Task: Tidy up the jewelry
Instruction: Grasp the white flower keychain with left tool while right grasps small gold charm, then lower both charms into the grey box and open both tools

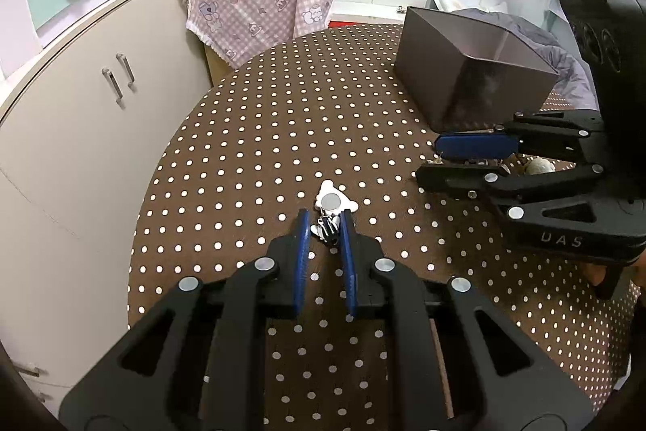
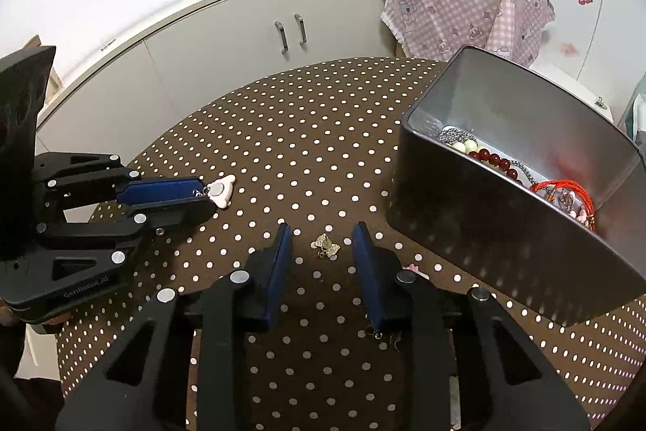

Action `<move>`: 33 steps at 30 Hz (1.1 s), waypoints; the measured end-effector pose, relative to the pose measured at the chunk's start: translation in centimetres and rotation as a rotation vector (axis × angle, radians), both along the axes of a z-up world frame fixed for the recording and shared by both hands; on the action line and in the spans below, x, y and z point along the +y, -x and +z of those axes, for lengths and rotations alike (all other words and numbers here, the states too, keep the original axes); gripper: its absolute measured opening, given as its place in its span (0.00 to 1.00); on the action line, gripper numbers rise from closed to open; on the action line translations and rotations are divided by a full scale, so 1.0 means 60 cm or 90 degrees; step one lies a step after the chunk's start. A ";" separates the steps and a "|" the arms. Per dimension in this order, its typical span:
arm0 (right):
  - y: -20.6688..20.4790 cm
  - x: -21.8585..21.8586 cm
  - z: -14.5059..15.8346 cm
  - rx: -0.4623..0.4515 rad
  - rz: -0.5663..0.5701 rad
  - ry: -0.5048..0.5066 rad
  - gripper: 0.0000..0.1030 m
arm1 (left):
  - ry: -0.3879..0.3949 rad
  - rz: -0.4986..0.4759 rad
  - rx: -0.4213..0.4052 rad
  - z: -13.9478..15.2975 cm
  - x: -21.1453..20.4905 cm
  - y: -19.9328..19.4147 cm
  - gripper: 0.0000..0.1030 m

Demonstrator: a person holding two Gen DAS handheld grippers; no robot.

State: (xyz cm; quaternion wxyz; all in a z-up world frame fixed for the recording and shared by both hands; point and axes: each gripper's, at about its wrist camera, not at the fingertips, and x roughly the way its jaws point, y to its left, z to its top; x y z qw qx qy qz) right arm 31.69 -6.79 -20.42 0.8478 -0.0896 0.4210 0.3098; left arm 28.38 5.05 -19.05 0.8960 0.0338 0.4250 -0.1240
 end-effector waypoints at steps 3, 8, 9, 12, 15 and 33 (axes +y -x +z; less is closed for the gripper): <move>0.005 0.002 0.000 -0.005 0.001 0.009 0.28 | 0.001 0.000 0.000 0.000 -0.001 0.000 0.15; 0.016 0.017 -0.001 -0.030 0.002 0.044 0.27 | 0.003 -0.006 -0.001 0.000 -0.003 -0.001 0.15; 0.017 0.018 -0.001 -0.034 0.002 0.050 0.25 | 0.006 -0.015 0.001 0.000 -0.004 -0.001 0.15; 0.018 0.015 -0.001 -0.035 0.002 0.053 0.11 | 0.007 -0.032 0.000 0.001 -0.013 -0.001 0.14; 0.020 0.009 -0.003 -0.032 0.000 0.048 0.11 | 0.008 -0.035 -0.001 0.000 -0.019 0.001 0.14; 0.057 -0.018 0.072 -0.082 0.002 0.002 0.10 | 0.008 -0.058 -0.069 0.084 -0.034 0.017 0.14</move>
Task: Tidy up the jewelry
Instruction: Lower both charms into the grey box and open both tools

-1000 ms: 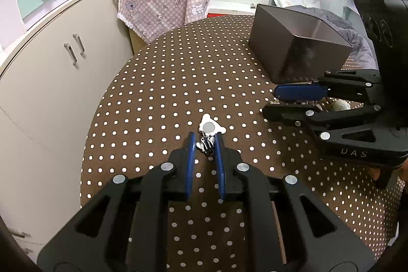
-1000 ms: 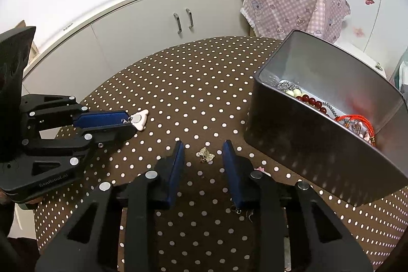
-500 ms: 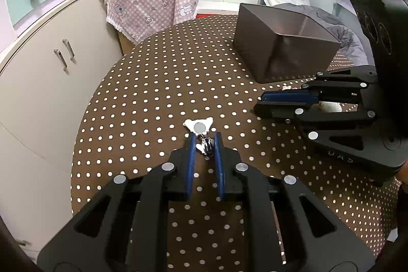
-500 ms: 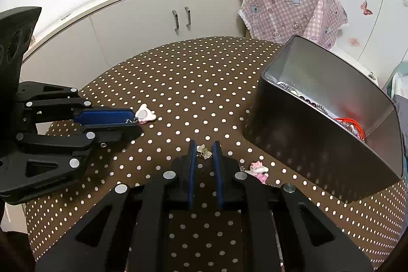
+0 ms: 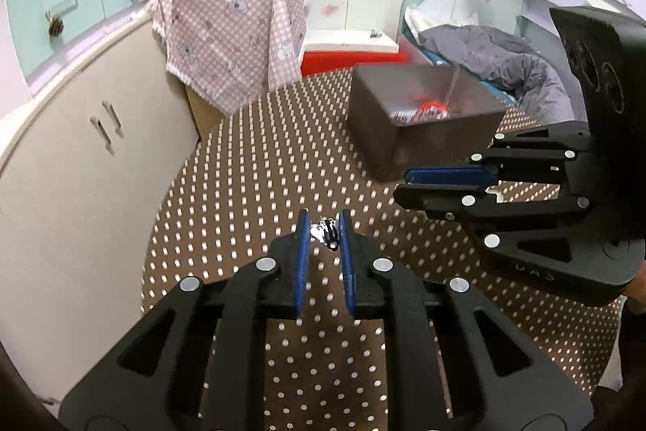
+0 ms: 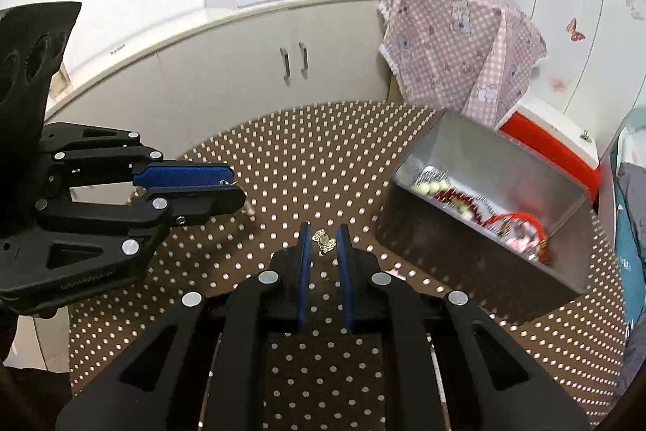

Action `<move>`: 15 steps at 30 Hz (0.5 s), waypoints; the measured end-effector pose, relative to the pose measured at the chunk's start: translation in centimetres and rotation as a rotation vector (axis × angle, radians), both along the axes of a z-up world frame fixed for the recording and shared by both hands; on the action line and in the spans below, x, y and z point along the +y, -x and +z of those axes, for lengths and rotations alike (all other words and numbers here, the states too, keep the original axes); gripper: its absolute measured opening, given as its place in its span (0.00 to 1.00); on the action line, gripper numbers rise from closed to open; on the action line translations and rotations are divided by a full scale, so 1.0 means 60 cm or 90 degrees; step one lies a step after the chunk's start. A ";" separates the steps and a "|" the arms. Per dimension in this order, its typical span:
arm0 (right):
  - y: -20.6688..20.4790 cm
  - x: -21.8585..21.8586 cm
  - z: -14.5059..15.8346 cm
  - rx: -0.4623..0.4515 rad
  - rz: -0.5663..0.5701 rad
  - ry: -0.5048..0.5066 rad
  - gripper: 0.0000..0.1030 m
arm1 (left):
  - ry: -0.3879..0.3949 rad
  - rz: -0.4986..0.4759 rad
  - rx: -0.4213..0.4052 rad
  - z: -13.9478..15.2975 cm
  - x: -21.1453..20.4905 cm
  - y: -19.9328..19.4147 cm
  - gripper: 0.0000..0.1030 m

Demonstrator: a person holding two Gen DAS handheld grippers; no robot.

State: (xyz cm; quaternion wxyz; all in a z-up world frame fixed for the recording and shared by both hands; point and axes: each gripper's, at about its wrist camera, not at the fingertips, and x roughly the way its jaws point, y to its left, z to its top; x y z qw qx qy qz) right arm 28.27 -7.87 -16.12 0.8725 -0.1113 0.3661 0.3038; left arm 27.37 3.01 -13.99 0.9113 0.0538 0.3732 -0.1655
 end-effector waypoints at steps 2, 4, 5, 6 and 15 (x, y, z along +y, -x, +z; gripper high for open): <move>0.004 -0.009 0.016 -0.011 -0.002 -0.006 0.10 | 0.004 -0.007 -0.013 0.017 -0.003 0.000 0.14; 0.008 -0.023 0.036 -0.025 -0.006 -0.020 0.10 | 0.003 -0.018 -0.032 0.038 -0.010 0.002 0.14; 0.010 -0.029 0.046 -0.031 -0.009 -0.025 0.10 | 0.003 -0.022 -0.039 0.045 -0.014 0.002 0.14; 0.011 -0.038 0.059 -0.041 -0.014 -0.030 0.10 | 0.005 -0.029 -0.050 0.058 -0.018 0.001 0.14; -0.005 -0.125 0.160 -0.112 -0.072 -0.056 0.11 | 0.035 -0.076 -0.120 0.142 -0.058 -0.031 0.14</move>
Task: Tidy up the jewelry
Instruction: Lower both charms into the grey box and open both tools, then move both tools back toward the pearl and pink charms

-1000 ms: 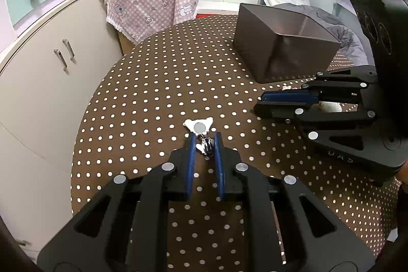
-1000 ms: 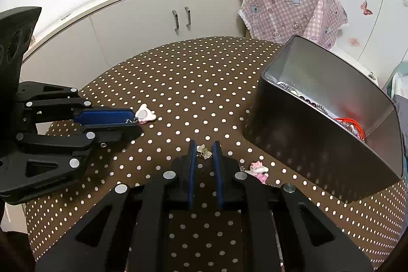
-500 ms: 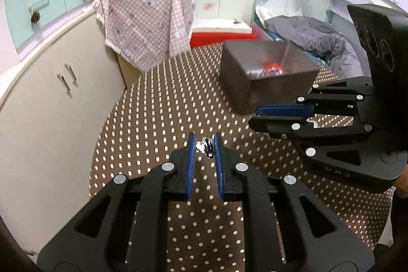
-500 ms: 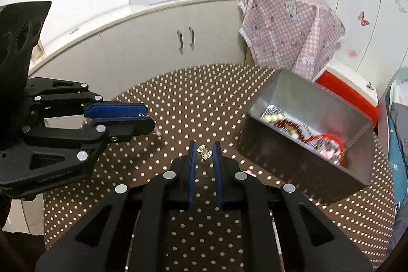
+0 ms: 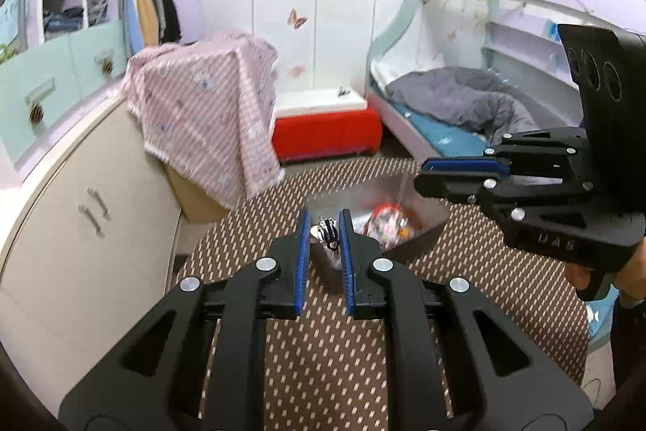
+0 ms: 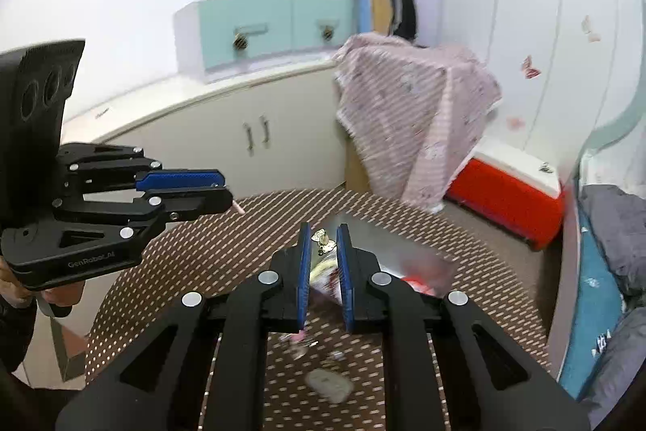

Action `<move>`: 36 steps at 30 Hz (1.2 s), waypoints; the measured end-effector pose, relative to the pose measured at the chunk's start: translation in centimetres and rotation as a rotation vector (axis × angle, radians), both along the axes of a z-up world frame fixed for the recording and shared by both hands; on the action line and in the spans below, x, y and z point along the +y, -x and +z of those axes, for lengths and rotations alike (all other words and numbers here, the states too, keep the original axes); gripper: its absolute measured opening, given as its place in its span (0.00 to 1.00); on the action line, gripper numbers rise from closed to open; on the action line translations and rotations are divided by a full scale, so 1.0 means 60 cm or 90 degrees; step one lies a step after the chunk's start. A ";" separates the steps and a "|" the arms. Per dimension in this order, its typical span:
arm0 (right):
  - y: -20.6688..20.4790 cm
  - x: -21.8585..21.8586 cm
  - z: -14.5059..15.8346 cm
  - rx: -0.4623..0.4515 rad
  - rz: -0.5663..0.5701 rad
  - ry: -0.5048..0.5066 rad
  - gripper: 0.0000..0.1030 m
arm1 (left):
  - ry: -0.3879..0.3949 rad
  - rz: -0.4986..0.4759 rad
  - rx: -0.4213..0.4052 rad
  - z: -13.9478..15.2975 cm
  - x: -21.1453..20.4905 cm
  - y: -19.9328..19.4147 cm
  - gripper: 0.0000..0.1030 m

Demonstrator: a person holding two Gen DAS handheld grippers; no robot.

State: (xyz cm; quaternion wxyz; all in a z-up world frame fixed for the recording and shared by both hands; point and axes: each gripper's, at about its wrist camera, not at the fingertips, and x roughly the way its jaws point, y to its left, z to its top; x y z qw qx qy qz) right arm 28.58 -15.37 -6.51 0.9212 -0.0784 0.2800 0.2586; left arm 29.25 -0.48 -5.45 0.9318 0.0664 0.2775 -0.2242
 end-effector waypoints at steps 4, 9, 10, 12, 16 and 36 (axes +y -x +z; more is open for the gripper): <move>-0.028 -0.035 0.020 -0.001 -0.025 -0.015 0.11 | 0.017 -0.024 0.005 0.014 -0.023 -0.035 0.14; -0.070 -0.054 0.011 0.042 -0.041 -0.036 0.12 | 0.023 -0.037 0.029 0.006 -0.057 -0.078 0.14; -0.081 -0.058 0.004 0.055 -0.050 -0.037 0.12 | 0.019 -0.029 0.029 0.002 -0.061 -0.086 0.15; -0.097 -0.064 -0.008 0.073 -0.069 -0.039 0.26 | 0.008 -0.015 0.048 -0.008 -0.068 -0.104 0.24; -0.104 -0.088 -0.018 0.082 -0.101 -0.082 0.79 | 0.034 0.043 0.007 0.002 -0.047 -0.102 0.88; -0.032 -0.114 0.033 0.017 -0.155 -0.126 0.92 | 0.027 0.116 -0.067 0.051 -0.001 -0.019 0.91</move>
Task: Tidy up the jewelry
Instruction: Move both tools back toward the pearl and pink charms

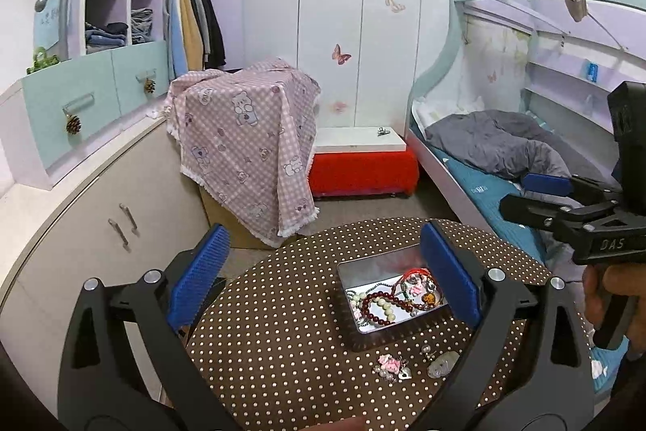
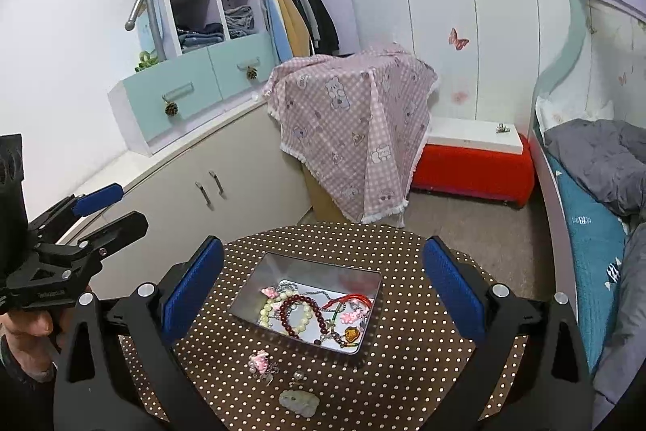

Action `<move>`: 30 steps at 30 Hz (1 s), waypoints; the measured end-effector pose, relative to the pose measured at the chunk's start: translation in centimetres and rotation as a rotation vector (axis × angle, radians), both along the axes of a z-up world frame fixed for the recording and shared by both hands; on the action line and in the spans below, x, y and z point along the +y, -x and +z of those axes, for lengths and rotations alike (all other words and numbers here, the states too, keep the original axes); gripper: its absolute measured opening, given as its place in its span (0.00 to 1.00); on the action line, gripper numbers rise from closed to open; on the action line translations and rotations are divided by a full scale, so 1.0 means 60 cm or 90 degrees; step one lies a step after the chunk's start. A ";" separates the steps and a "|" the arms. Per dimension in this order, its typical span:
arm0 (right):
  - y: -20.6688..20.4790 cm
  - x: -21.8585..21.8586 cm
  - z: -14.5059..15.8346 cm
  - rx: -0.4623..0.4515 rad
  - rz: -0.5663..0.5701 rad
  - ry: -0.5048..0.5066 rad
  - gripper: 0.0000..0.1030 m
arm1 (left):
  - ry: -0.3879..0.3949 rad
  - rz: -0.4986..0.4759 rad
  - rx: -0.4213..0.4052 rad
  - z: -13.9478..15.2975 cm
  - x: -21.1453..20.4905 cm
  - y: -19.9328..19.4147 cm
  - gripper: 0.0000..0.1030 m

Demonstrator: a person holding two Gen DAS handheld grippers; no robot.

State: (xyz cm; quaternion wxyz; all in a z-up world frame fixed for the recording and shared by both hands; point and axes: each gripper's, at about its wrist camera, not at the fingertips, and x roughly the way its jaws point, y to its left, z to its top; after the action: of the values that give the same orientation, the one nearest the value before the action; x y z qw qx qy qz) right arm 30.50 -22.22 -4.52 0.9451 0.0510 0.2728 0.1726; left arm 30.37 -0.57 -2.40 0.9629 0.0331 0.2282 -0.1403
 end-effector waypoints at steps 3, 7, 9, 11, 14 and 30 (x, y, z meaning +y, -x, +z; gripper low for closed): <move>0.021 -0.002 0.008 -0.014 -0.002 0.000 0.92 | 0.004 0.015 -0.002 -0.004 0.008 0.012 0.91; 0.040 -0.002 0.014 -0.022 -0.003 0.003 0.92 | 0.013 0.032 -0.002 -0.014 0.014 0.026 0.91; 0.047 -0.002 0.014 -0.024 -0.003 0.004 0.92 | 0.015 0.034 0.001 -0.021 0.017 0.032 0.91; 0.053 -0.004 0.011 -0.023 -0.001 0.005 0.92 | 0.012 0.031 0.003 -0.027 0.015 0.038 0.91; 0.064 -0.006 0.001 -0.018 -0.003 0.008 0.92 | -0.007 0.030 0.008 -0.043 0.009 0.048 0.91; 0.084 -0.014 -0.104 0.082 -0.004 0.007 0.92 | -0.046 0.009 0.096 -0.147 -0.001 0.061 0.91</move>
State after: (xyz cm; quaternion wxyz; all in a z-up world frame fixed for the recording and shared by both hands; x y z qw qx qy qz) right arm 25.45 -23.05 -10.78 0.9264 0.0579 0.3335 0.1648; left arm 26.74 -0.61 -11.23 0.9421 0.0554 0.3053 -0.1270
